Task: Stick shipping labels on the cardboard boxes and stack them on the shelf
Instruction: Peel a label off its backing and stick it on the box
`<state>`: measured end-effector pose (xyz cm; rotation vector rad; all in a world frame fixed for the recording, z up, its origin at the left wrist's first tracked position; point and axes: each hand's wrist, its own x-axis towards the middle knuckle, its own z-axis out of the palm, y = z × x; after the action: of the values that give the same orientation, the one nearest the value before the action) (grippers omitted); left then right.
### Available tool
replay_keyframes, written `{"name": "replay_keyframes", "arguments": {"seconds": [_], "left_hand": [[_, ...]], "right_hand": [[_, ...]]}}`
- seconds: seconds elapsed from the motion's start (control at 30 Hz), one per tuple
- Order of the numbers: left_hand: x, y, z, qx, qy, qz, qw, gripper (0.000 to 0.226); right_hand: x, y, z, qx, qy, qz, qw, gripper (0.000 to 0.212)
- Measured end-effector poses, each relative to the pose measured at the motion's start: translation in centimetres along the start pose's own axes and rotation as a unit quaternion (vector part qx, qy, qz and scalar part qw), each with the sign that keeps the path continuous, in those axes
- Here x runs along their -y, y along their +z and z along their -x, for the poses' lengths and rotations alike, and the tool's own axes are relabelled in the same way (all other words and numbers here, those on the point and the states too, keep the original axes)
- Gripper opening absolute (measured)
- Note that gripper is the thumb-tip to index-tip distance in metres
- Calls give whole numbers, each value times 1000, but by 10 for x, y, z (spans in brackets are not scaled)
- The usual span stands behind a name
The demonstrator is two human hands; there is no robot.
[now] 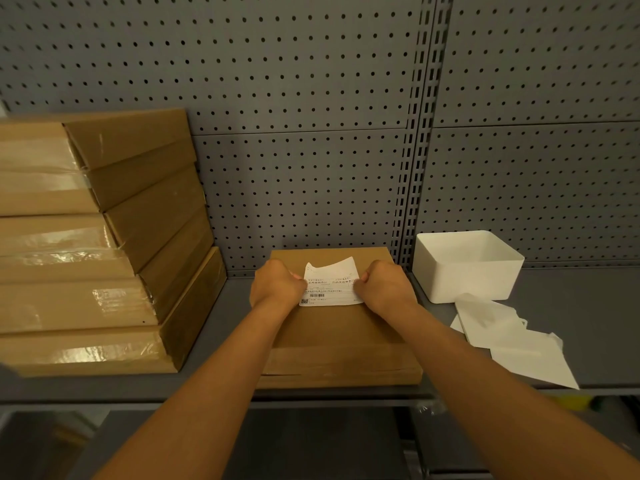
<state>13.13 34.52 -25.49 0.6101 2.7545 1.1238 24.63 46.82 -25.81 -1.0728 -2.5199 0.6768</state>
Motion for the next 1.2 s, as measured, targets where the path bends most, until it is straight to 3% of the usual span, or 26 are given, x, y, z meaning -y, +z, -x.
{"name": "replay_keyframes", "arguments": {"seconds": [0.23, 0.33, 0.4, 0.47, 0.57, 0.63, 0.73, 0.83, 0.97, 1.07, 1.2], "left_hand": [[2, -2, -1, -9, -2, 15, 1000, 11], [3, -7, -1, -12, 1, 47, 999, 18], [0, -7, 4, -33, 42, 39, 998, 16], [-5, -5, 10, -32, 113, 20, 993, 19], [-8, 0, 14, 63, 230, -22, 971, 33], [-4, 5, 12, 118, 267, -62, 954, 37], [12, 2, 7, 107, 249, -140, 952, 39], [23, -5, 3, 68, 241, -173, 953, 36], [7, 5, 9, 117, 292, -162, 935, 46], [9, 7, 4, 127, 264, -188, 938, 43], [25, -8, -6, 76, 247, -163, 952, 24]], "right_hand": [[-2, -2, 0, -11, 17, -52, 998, 31], [-3, -7, 0, -18, -4, -101, 995, 17], [-3, -7, 1, -52, -55, -89, 993, 13], [0, -5, 2, -65, -125, -39, 989, 23], [8, 2, 5, -12, -214, 7, 977, 37], [10, 7, 7, 25, -245, 41, 968, 39], [-2, 5, 6, 60, -220, 105, 968, 36], [-16, -2, 2, 44, -185, 133, 973, 29], [3, 10, 6, 86, -231, 116, 962, 46], [5, 16, 3, 125, -214, 134, 960, 47], [-16, -3, -3, 41, -147, 117, 981, 32]]}}
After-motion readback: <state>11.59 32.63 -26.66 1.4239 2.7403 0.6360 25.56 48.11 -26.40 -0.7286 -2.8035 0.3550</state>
